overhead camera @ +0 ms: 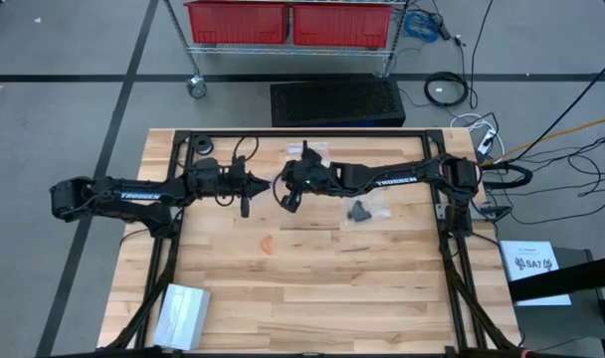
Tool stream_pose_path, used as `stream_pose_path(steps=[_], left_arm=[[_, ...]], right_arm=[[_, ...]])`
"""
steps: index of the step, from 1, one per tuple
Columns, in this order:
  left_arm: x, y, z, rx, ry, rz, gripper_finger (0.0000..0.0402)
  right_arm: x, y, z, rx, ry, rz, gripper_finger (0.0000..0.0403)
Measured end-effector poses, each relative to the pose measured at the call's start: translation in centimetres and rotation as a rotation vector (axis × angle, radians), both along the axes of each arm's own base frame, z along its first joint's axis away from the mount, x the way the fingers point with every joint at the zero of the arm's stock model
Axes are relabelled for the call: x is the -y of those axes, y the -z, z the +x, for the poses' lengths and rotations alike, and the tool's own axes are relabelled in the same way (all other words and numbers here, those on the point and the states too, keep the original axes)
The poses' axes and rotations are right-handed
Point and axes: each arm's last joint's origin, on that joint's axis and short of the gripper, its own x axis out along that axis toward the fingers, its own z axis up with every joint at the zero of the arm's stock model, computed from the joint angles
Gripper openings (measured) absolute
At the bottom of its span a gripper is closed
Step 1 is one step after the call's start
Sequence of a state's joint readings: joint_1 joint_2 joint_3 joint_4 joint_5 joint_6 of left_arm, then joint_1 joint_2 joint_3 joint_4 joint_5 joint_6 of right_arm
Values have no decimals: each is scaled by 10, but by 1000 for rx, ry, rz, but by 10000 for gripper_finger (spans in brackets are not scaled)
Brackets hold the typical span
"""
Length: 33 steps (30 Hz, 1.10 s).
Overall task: Sort rubber bands
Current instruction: Put the middle orange rubber band into the left transparent zip bag
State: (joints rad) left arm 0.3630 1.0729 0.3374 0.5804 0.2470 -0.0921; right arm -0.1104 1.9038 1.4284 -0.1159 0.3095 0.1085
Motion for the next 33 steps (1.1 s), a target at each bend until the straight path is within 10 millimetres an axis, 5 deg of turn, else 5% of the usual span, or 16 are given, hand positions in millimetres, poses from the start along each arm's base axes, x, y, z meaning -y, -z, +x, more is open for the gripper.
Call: stream_pose_path(steps=[8,21,33], left_arm=[[0,-1,0,6,-13,0,0],[-1,-1,0,11,-17,1,0],[3,-4,1,36,12,6,0]], right_arm=[[-9,-2,3,33,-83,41,7],[-11,-3,3,36,-54,29,125],[-4,-16,-15,-43,30,13,133]])
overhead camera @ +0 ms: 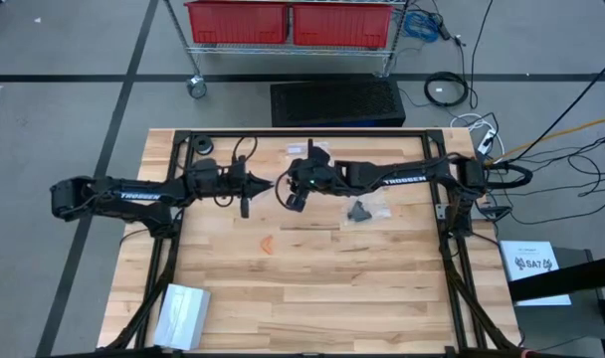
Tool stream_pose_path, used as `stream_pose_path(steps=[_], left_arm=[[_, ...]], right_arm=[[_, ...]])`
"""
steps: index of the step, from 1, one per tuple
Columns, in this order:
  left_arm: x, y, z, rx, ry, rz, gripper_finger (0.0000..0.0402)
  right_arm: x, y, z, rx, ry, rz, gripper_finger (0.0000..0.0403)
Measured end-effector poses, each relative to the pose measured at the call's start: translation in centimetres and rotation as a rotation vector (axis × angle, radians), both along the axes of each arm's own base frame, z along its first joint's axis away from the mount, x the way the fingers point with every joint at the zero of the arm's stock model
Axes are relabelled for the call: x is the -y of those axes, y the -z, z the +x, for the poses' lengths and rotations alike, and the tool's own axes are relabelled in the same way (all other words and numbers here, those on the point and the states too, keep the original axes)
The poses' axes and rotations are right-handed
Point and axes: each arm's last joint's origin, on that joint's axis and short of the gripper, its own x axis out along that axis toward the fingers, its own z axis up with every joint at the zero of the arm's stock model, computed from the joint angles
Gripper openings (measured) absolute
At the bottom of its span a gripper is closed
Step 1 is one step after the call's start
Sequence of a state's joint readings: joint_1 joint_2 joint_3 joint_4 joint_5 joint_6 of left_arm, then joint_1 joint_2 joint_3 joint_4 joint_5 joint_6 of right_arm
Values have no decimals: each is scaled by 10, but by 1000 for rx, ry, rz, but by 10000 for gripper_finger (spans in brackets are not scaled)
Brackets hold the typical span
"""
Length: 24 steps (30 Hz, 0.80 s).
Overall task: Sort rubber bands
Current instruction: Put the middle orange rubber band into the left transparent zip bag, then put the left orange rubber band into the transparent zip bag
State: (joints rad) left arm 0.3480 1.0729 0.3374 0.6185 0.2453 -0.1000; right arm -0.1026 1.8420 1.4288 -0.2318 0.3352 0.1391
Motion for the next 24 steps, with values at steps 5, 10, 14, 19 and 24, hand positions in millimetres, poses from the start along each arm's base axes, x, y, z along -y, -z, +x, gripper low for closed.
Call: stream_pose_path(steps=[5,10,14,19,24], left_arm=[[5,-3,2,28,26,10,0],[6,-4,5,25,36,9,0],[5,-3,11,11,38,4,0],[2,3,21,-26,44,-9,0],[3,3,30,-33,63,-4,0]], right_arm=[[6,9,-8,-101,31,71,140],[8,8,-15,-142,41,117,147],[8,-5,-17,-183,42,115,151],[9,-24,-17,-206,13,84,151],[9,-39,-18,-239,-4,70,151]])
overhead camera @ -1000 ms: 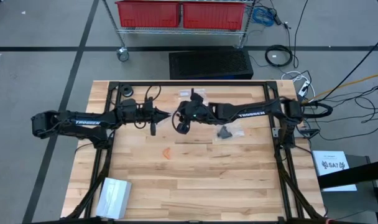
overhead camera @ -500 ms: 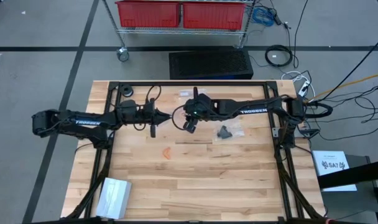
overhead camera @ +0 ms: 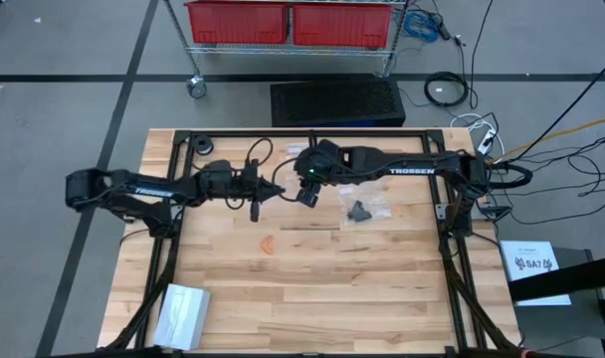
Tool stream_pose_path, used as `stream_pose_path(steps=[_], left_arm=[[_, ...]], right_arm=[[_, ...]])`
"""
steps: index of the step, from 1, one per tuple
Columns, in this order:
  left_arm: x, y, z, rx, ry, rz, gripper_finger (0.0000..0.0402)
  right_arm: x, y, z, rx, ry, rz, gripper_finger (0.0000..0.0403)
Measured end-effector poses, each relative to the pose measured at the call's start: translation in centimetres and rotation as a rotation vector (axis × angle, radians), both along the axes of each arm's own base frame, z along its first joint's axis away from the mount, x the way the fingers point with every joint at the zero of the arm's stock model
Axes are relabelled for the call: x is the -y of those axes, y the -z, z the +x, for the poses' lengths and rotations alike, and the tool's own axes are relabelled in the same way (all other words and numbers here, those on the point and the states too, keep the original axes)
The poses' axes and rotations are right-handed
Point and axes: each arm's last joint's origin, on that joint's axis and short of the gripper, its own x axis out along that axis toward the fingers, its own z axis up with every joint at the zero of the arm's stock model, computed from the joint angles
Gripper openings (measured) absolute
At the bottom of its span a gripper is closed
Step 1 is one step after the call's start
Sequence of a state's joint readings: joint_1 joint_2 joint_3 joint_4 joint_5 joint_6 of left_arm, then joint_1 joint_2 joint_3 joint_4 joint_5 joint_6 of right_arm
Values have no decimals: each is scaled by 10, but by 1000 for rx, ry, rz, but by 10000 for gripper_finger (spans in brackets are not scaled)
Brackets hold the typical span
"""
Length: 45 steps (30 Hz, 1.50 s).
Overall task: Sort rubber bands
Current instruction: Put the left orange rubber band into the transparent zip bag
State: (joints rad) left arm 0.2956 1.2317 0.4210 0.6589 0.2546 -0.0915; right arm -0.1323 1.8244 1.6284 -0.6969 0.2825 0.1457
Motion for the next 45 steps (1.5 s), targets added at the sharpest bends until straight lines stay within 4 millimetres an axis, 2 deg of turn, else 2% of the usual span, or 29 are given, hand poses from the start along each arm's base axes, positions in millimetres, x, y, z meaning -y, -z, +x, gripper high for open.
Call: stream_pose_path(steps=[6,10,13,16,22,29,32,39,42,45], left_arm=[[0,-1,3,24,-48,17,0],[-4,4,0,3,-106,19,0],[-9,8,-4,-8,-128,16,0],[-12,12,-8,-17,-148,11,0],[-14,10,-16,2,-167,11,0],[-12,6,-19,18,-159,20,0],[-12,6,-19,14,-158,20,0],[-12,7,-19,7,-153,37,0],[-12,9,-19,-15,-151,37,0],[-12,10,-19,-21,-151,35,0]], right_arm=[[-10,-13,-6,-81,-59,34,151],[-32,-18,-8,-63,-206,189,151],[-50,-13,-9,-67,-246,228,151],[-69,10,-2,-35,-275,239,151],[-101,79,18,102,-357,264,151],[-109,134,51,189,-433,250,160],[-109,149,62,169,-423,249,181],[-111,166,90,172,-414,209,243],[-110,179,98,117,-418,197,253],[-108,182,103,79,-404,185,250]])
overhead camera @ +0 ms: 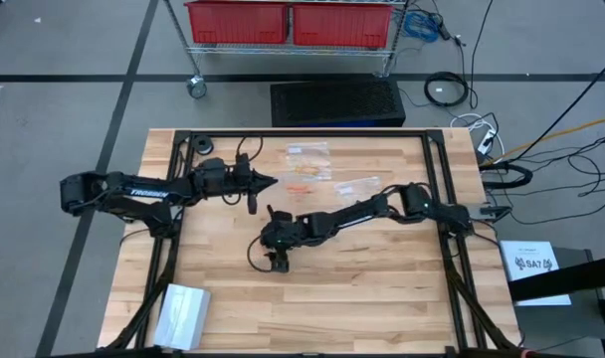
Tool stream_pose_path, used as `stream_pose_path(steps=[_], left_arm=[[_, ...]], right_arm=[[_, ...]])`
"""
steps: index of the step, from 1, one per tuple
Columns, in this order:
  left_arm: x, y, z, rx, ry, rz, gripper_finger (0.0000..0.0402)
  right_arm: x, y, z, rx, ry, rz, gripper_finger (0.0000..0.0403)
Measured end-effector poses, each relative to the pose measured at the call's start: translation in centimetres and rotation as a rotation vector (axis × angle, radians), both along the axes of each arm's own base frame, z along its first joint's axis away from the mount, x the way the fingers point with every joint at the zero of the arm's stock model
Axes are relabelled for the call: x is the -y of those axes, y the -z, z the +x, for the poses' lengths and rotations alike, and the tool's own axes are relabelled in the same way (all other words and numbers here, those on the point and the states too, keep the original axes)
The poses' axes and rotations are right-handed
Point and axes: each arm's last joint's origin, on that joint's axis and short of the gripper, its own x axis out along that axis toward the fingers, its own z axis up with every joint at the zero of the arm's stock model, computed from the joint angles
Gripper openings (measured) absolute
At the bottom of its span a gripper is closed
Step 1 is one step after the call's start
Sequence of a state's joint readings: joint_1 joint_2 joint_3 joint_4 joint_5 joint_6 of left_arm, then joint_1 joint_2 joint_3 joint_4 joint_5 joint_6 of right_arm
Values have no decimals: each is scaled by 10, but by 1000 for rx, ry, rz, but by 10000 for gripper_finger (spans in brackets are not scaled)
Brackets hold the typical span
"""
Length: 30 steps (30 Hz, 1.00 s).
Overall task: Sort rubber bands
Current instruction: Put the left orange rubber band into the transparent zip bag
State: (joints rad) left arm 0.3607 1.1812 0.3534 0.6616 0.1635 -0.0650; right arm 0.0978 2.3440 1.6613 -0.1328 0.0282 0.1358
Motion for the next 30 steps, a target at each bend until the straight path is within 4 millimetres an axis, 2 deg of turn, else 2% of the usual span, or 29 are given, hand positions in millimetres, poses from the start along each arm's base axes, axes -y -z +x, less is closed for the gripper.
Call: stream_pose_path(steps=[2,5,11,13,20,27,30], left_arm=[[0,0,0,1,0,1,0],[0,0,0,1,0,2,0],[0,0,0,3,1,4,0],[0,-1,0,5,0,4,0],[0,0,0,2,0,3,0],[0,-1,0,5,0,4,0],[0,0,0,3,0,3,0]], right_arm=[[1,0,1,-21,3,-6,236],[3,-1,-1,-48,5,-13,190],[5,-11,-15,-174,-29,-48,45],[6,-15,-22,-231,-56,-68,13],[8,-37,-48,-415,-89,-105,4],[11,-80,-75,-504,-76,-153,1],[12,-105,-84,-469,-71,-149,1]])
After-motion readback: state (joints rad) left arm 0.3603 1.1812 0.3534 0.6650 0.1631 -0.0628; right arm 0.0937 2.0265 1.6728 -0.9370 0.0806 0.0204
